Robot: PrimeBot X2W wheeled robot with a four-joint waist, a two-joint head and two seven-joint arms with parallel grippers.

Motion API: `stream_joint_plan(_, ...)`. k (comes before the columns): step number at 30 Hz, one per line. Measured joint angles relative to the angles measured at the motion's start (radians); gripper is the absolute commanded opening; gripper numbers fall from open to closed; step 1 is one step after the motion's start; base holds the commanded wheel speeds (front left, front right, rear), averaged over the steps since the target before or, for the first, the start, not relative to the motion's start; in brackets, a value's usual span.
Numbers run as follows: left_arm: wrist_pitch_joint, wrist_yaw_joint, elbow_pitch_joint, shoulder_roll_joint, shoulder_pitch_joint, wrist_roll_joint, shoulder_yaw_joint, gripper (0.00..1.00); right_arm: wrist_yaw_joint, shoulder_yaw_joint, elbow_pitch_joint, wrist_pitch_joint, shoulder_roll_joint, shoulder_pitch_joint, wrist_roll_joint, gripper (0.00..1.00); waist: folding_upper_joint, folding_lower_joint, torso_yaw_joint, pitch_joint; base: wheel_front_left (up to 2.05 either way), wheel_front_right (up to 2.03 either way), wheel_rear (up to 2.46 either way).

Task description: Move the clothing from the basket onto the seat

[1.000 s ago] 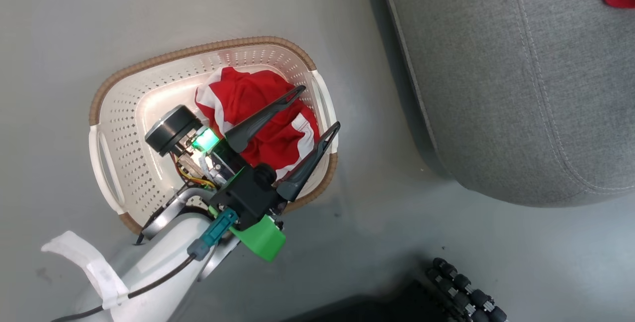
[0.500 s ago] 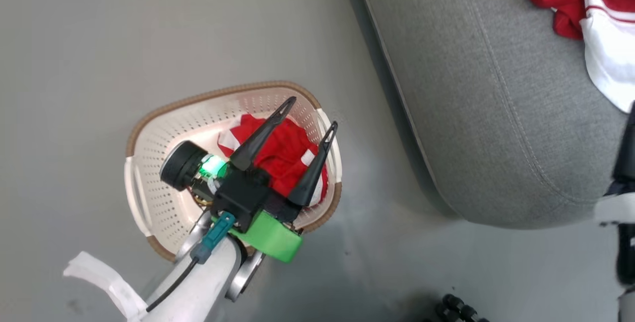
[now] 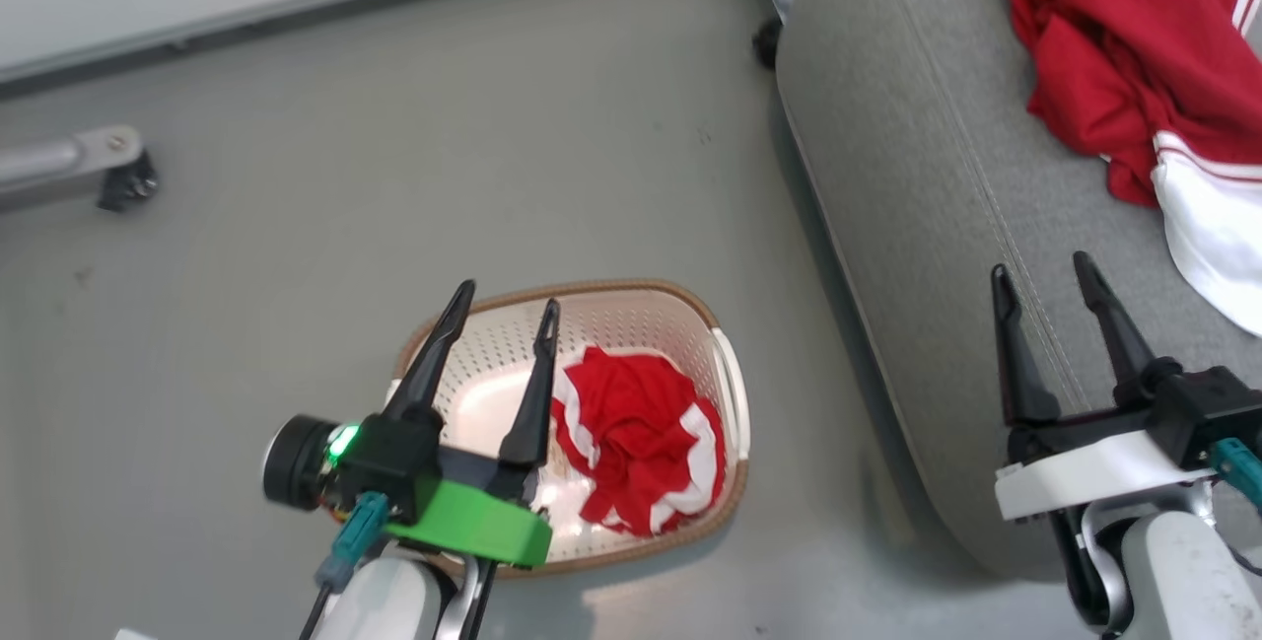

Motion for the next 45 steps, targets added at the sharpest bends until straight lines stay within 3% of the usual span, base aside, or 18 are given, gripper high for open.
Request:
stream_joint_plan(9, 0.000, -0.001, -0.069, -0.026, 0.168, 0.061, 0.134, 1.00, 0.000, 0.071, -0.053, 0.000, 0.014, 0.064, 0.031, 1.00, 0.0000, 0.0000, 0.083, -0.179, 0.00, 0.00, 0.00)
stream_joint_plan(22, 0.000, -0.027, -0.143, -0.045, 0.331, 0.099, 0.204, 1.00, 0.000, 0.076, -0.082, 0.000, 0.029, 0.216, 0.063, 1.00, 0.0000, -0.0001, 0.130, -0.347, 0.00, 0.00, 0.00)
stream_joint_plan(45, 0.000, -0.020, -0.100, -0.049, 0.365, 0.086, 0.207, 1.00, 0.000, 0.108, -0.043, 0.000, 0.026, 0.266, 0.035, 1.00, 0.0000, 0.0000, 0.114, -0.383, 0.00, 0.00, 0.00)
